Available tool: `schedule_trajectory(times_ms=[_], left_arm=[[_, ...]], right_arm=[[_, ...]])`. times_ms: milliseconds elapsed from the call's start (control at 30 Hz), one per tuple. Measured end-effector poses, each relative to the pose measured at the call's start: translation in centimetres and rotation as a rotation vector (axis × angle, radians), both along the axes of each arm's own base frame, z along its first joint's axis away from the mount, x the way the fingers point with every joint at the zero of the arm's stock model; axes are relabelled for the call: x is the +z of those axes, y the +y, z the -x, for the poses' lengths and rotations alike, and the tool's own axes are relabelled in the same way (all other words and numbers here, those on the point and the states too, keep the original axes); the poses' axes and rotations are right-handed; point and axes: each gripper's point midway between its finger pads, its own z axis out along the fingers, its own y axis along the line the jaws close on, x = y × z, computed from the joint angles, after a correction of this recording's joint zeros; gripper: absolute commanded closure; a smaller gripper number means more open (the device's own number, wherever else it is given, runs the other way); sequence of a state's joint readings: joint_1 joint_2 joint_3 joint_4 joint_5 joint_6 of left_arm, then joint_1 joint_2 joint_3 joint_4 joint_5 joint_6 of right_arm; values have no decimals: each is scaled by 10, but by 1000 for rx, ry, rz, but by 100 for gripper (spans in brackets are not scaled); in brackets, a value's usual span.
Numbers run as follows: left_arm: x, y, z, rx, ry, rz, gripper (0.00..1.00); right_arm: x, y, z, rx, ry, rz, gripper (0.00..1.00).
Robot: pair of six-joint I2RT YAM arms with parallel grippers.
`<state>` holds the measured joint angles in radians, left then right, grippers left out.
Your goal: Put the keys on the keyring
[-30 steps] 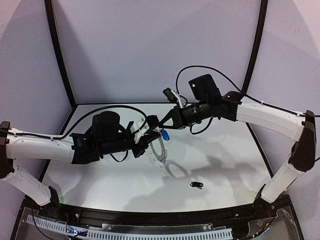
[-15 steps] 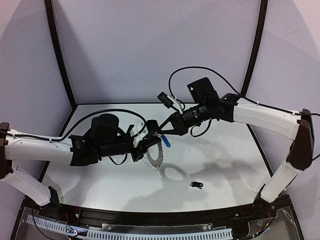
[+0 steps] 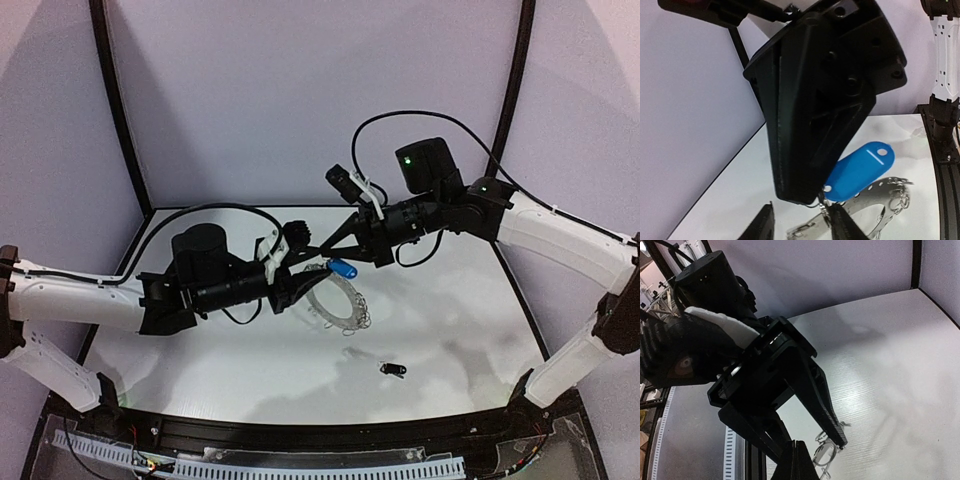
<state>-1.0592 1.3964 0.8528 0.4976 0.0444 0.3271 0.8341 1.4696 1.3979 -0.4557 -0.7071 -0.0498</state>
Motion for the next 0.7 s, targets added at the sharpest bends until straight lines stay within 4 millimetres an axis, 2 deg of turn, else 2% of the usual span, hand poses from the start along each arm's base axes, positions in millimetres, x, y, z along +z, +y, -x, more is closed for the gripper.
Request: schedule_trajectory(times_ms=[67, 200, 467, 700], left_arm=[[-3, 0, 0, 3, 20, -6, 52], [0, 0, 1, -2, 46, -2, 54], [6, 9, 23, -87, 106, -37, 52], [5, 11, 28, -102, 140, -92, 63]], right_arm=[[-4, -1, 1, -3, -5, 21, 100], [-9, -1, 0, -29, -21, 57, 100], [-18, -5, -16, -132, -36, 109, 100], [-19, -6, -25, -223, -14, 129, 100]])
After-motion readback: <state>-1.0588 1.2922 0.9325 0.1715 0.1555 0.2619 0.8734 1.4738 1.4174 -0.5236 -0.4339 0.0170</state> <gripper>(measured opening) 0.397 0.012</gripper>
